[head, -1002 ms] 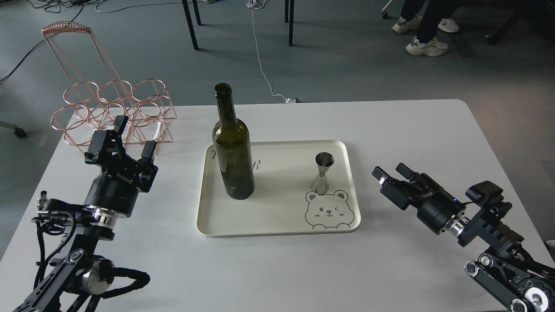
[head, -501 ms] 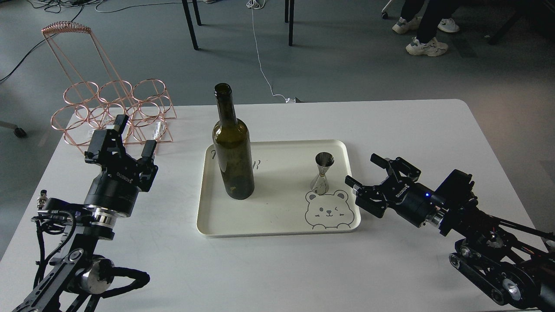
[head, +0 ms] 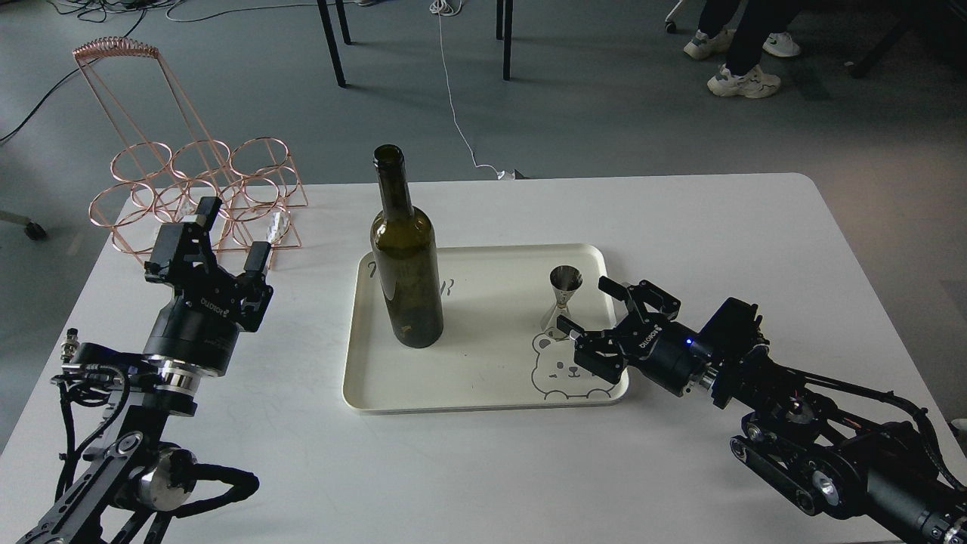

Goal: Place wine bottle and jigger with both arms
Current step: 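Close the right gripper around the metal jigger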

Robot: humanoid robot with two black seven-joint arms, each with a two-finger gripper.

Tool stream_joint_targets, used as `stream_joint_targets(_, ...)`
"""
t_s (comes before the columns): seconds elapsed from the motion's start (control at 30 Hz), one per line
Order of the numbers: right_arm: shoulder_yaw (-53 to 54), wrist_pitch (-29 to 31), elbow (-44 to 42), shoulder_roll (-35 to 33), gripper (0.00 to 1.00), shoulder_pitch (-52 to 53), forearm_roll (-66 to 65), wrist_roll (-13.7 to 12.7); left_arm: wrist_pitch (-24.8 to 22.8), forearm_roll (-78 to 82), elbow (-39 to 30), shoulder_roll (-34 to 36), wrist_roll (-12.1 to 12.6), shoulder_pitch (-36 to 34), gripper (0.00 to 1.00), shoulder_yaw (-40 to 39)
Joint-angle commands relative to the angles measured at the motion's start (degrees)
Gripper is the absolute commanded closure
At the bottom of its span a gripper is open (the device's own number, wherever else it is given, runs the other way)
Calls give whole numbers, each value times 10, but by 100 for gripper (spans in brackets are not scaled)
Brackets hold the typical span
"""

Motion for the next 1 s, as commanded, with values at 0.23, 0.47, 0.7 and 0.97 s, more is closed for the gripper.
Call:
stream_joint_targets(0.23,-3,0,-40,29,15,22,0,0,-1,1,1,1,0,-2,2,1)
stream_joint_targets(0.47,-6,0,-57,45,23,31,0,0,-1,1,0,2,0,-3,2,1)
stream_joint_targets(0.7,-6,0,-57,46,38,31,0,0,-1,0,0,2,0,-3,2,1)
stream_joint_targets(0.97,-6,0,-58,51,44,32,0,0,-1,1,0,8,0,-3,2,0)
